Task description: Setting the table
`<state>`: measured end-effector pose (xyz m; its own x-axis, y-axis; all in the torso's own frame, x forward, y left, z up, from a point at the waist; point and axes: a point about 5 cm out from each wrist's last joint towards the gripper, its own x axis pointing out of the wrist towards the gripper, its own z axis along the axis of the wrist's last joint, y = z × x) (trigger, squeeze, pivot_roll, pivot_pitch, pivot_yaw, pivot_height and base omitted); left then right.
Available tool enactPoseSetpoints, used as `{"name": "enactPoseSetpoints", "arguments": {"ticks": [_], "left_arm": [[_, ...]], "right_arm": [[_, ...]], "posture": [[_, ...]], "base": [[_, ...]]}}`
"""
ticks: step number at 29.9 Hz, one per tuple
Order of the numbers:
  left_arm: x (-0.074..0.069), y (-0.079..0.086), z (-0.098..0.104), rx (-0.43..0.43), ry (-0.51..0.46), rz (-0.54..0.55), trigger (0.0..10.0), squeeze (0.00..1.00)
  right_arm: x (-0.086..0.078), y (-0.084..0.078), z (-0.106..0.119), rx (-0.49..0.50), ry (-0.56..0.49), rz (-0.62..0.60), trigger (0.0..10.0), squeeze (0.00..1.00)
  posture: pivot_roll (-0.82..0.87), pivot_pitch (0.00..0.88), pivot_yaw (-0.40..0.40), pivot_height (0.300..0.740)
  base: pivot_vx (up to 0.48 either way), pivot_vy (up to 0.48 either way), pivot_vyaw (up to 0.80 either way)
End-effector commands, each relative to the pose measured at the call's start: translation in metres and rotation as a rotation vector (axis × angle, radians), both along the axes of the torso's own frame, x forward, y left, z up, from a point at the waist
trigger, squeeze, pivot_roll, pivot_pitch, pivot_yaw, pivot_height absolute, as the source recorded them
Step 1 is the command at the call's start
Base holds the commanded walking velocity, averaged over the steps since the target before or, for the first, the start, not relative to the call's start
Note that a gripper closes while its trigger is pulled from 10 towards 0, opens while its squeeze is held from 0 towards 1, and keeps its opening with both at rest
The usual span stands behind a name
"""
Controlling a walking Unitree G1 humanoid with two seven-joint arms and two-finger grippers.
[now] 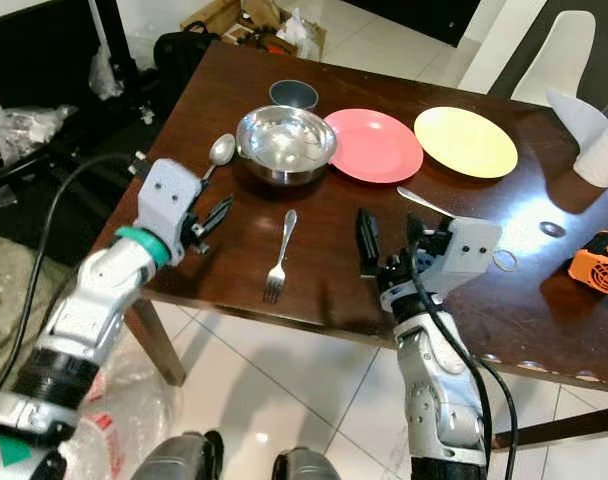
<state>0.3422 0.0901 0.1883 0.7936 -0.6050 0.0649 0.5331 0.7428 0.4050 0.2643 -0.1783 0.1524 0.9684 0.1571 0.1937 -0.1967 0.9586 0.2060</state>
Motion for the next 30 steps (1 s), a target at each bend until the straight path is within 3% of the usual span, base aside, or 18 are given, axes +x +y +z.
{"name": "enactPoseSetpoints", "arguments": {"ticks": [1, 3, 6, 8, 13, 14, 19, 23, 26, 27, 30], "left_arm": [[-0.003, -0.007, -0.003, 0.036, 0.021, -0.043, 10.0, 0.00], [0.000, -0.012, 0.003, 0.062, -0.012, -0.044, 10.0, 0.00], [0.013, -0.019, 0.012, 0.105, -0.020, 0.009, 10.0, 0.00], [0.013, -0.022, 0.014, 0.145, -0.018, -0.018, 10.0, 0.00], [0.009, -0.016, 0.003, 0.221, 0.037, -0.040, 10.0, 0.00], [0.009, -0.010, -0.006, 0.267, 0.084, -0.025, 10.0, 0.00], [0.012, -0.006, -0.009, 0.271, 0.102, 0.019, 10.0, 0.00], [0.025, 0.013, -0.007, 0.236, 0.129, 0.157, 10.0, 0.00], [0.031, 0.041, 0.001, 0.259, 0.118, 0.228, 10.0, 0.00], [0.031, 0.041, 0.001, 0.259, 0.118, 0.228, 10.0, 0.00], [0.032, 0.067, 0.005, 0.295, 0.118, 0.289, 10.0, 0.00]], "right_arm": [[-0.002, 0.001, 0.000, -0.026, 0.009, 0.018, 10.0, 0.00], [-0.003, 0.008, 0.000, -0.035, 0.014, 0.073, 10.0, 0.00], [-0.002, 0.041, -0.008, -0.074, 0.079, 0.263, 10.0, 0.00], [0.005, 0.050, -0.018, -0.049, 0.159, 0.270, 10.0, 0.00], [0.022, 0.048, -0.028, -0.132, 0.210, 0.223, 10.0, 0.00], [0.035, 0.041, -0.024, -0.159, 0.200, 0.166, 10.0, 0.00], [0.047, 0.034, -0.018, -0.168, 0.194, 0.113, 10.0, 0.00], [0.068, 0.030, -0.007, -0.134, 0.208, 0.078, 10.0, 0.00], [0.072, 0.048, -0.001, -0.059, 0.210, 0.201, 10.0, 0.00], [0.072, 0.048, -0.001, -0.059, 0.210, 0.201, 10.0, 0.00], [0.070, 0.066, -0.001, -0.048, 0.231, 0.308, 10.0, 0.00]], "posture": [[0.04, 0.030, 0.011, 0.740], [0.04, 0.036, 0.019, 0.740], [0.03, 0.049, 0.037, 0.740], [0.04, 0.056, 0.038, 0.740], [0.06, 0.068, 0.045, 0.740], [0.06, 0.075, 0.046, 0.740], [0.06, 0.081, 0.049, 0.740], [0.07, 0.093, 0.044, 0.740], [0.09, 0.099, 0.037, 0.740], [0.09, 0.099, 0.037, 0.740], [0.10, 0.104, 0.030, 0.740]], "base": [[0.000, 0.000, 0.00], [0.000, 0.000, 0.00], [0.000, 0.000, 0.00], [0.000, 0.000, 0.00], [0.000, 0.000, 0.00], [0.000, 0.000, 0.00], [0.000, 0.000, 0.00], [0.000, 0.000, 0.00], [0.000, 0.000, 0.00], [0.000, 0.000, 0.00], [0.000, 0.000, 0.00]]}}
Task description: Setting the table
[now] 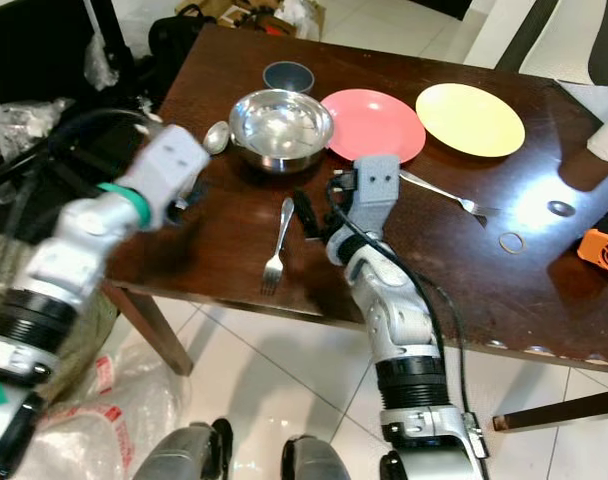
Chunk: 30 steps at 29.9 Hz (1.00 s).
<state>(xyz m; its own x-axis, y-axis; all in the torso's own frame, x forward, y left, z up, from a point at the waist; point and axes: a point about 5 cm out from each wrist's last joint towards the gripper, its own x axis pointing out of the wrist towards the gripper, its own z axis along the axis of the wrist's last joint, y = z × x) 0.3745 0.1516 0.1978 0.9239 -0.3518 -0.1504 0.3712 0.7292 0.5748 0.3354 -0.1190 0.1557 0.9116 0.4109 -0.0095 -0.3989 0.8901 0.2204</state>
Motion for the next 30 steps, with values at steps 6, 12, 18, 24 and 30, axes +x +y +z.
{"name": "enactPoseSetpoints", "arguments": {"ticks": [6, 12, 18, 24, 30], "left_arm": [[-0.005, 0.015, -0.010, 0.024, 0.044, 0.043, 10.0, 0.00], [-0.011, 0.007, -0.018, 0.008, 0.062, 0.031, 10.0, 0.00], [-0.016, 0.002, -0.023, -0.010, 0.073, 0.025, 10.0, 0.00], [-0.018, -0.002, -0.024, -0.016, 0.080, 0.017, 10.0, 0.00], [-0.019, -0.004, -0.024, -0.022, 0.083, 0.017, 10.0, 0.00]], "right_arm": [[-0.002, 0.015, -0.026, 0.052, 0.175, 0.053, 10.0, 0.00], [-0.001, 0.013, -0.054, -0.024, 0.338, -0.010, 10.0, 0.00], [0.000, 0.009, -0.068, -0.079, 0.382, -0.126, 10.0, 0.00], [-0.002, 0.013, -0.073, -0.132, 0.403, -0.126, 10.0, 0.00], [-0.011, 0.016, -0.089, -0.200, 0.450, -0.090, 0.0, 0.00]], "posture": [[0.11, 0.122, 0.021, 0.740], [0.11, 0.140, -0.001, 0.740], [0.11, 0.149, -0.008, 0.740], [0.11, 0.152, -0.009, 0.740], [0.10, 0.154, -0.010, 0.740]], "base": [[0.000, 0.000, 0.00], [0.000, 0.000, 0.00], [0.000, 0.000, 0.00], [0.000, 0.000, 0.00], [0.000, 0.000, 0.00]]}}
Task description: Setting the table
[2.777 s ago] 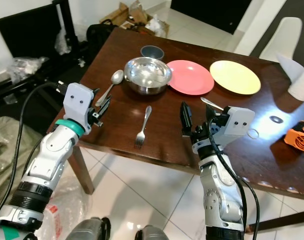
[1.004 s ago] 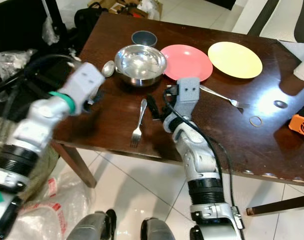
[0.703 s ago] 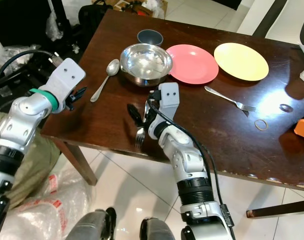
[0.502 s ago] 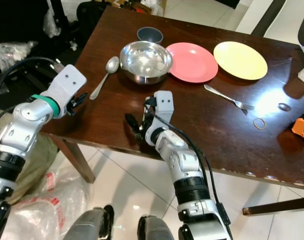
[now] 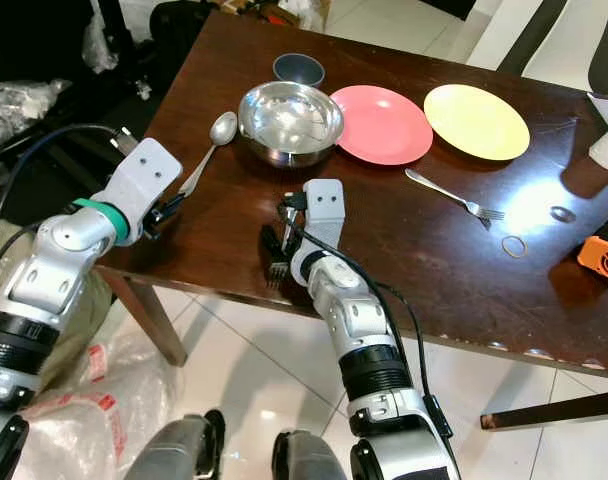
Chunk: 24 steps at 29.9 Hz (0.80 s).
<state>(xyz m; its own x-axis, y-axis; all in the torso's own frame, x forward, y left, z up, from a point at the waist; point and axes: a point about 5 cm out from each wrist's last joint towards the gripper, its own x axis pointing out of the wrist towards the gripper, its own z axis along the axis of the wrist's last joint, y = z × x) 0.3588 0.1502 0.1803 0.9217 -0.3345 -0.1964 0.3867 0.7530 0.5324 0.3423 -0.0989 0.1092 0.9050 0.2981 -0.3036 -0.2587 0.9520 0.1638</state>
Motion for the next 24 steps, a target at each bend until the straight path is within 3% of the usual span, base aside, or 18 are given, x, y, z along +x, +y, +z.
{"name": "enactPoseSetpoints", "arguments": {"ticks": [1, 15, 24], "left_arm": [[-0.003, -0.003, -0.006, 0.004, 0.023, -0.008, 10.0, 0.00], [-0.004, -0.005, -0.007, 0.000, 0.026, -0.004, 10.0, 0.00], [-0.005, -0.010, -0.009, -0.005, 0.028, -0.014, 10.0, 0.00]], "right_arm": [[-0.018, -0.004, -0.042, -0.037, 0.191, -0.003, 0.0, 0.00], [-0.025, -0.023, -0.058, -0.057, 0.232, -0.096, 0.0, 0.00], [-0.025, -0.036, -0.042, -0.034, 0.146, -0.154, 0.0, 0.00]], "posture": [[0.10, 0.154, -0.010, 0.740], [0.10, 0.154, -0.008, 0.740], [0.09, 0.148, -0.005, 0.740]], "base": [[0.000, 0.000, 0.00], [0.000, 0.000, 0.00], [0.000, 0.000, 0.00]]}}
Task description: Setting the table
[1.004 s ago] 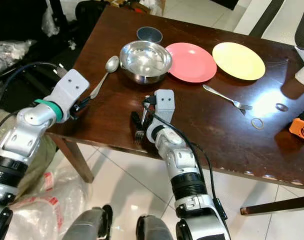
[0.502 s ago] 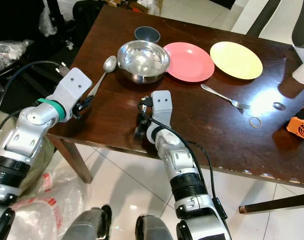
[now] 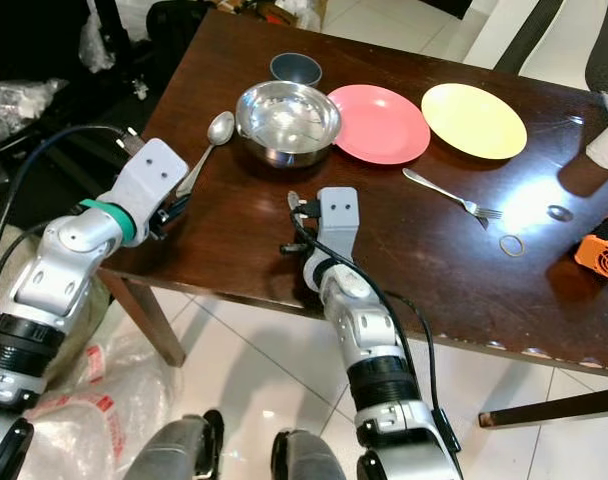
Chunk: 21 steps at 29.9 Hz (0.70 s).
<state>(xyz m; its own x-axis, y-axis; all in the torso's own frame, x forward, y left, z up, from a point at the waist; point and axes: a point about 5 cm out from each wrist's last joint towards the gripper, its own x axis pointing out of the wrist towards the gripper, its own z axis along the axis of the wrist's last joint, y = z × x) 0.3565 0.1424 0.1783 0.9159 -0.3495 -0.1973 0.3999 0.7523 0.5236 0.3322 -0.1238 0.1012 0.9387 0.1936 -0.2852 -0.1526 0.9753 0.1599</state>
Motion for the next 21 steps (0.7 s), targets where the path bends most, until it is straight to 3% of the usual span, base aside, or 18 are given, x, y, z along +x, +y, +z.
{"name": "enactPoseSetpoints", "arguments": {"ticks": [1, 5, 7, 8, 9, 10, 11, 12, 16, 21], "left_arm": [[-0.003, -0.003, -0.008, 0.004, 0.025, -0.001, 10.0, 0.00], [-0.003, -0.006, -0.010, 0.000, 0.027, -0.007, 10.0, 0.00], [-0.004, -0.009, -0.010, -0.008, 0.024, -0.017, 10.0, 0.00], [-0.004, -0.009, -0.010, -0.008, 0.024, -0.017, 10.0, 0.00], [-0.005, -0.012, -0.010, -0.021, 0.019, -0.028, 10.0, 0.00], [-0.005, -0.015, -0.010, -0.035, 0.017, -0.034, 10.0, 0.00], [-0.005, -0.015, -0.010, -0.035, 0.017, -0.034, 10.0, 0.00], [-0.007, -0.018, -0.011, -0.086, 0.019, -0.033, 10.0, 0.00], [-0.009, -0.020, -0.011, -0.145, 0.010, -0.022, 10.0, 0.00], [-0.019, -0.015, -0.014, -0.291, 0.002, 0.006, 10.0, 0.00]], "right_arm": [[-0.015, -0.014, -0.030, -0.021, 0.147, -0.049, 0.0, 0.00], [-0.016, -0.019, -0.019, -0.004, 0.093, -0.067, 0.0, 0.00], [-0.015, -0.023, 0.002, -0.033, -0.041, -0.054, 0.0, 0.00], [-0.015, -0.023, 0.002, -0.033, -0.041, -0.054, 0.0, 0.00], [-0.016, -0.025, 0.024, -0.031, -0.161, -0.061, 0.0, 0.00], [-0.019, -0.027, 0.042, -0.043, -0.255, -0.071, 4.9, 0.00], [-0.019, -0.027, 0.042, -0.043, -0.255, -0.071, 4.9, 0.00], [-0.028, -0.034, 0.068, -0.053, -0.398, -0.100, 10.0, 0.00], [-0.039, -0.041, 0.080, -0.064, -0.474, -0.142, 10.0, 0.00], [-0.066, -0.049, 0.083, -0.036, -0.547, -0.216, 10.0, 0.00]], "posture": [[0.09, 0.145, -0.003, 0.740], [0.08, 0.140, 0.000, 0.740], [0.08, 0.132, 0.002, 0.740], [0.08, 0.132, 0.002, 0.740], [0.08, 0.126, 0.005, 0.740], [0.07, 0.122, 0.008, 0.740], [0.07, 0.122, 0.008, 0.740], [0.06, 0.110, 0.013, 0.740], [0.06, 0.095, 0.016, 0.740], [0.05, 0.062, 0.024, 0.740]], "base": [[0.000, 0.000, 0.00], [0.000, 0.000, 0.00], [0.000, 0.000, 0.00], [0.000, 0.000, 0.00], [0.000, 0.000, 0.00], [0.000, 0.000, 0.00], [0.000, 0.000, 0.00], [0.000, 0.000, 0.00], [0.000, 0.000, 0.00], [0.000, 0.000, 0.00]]}}
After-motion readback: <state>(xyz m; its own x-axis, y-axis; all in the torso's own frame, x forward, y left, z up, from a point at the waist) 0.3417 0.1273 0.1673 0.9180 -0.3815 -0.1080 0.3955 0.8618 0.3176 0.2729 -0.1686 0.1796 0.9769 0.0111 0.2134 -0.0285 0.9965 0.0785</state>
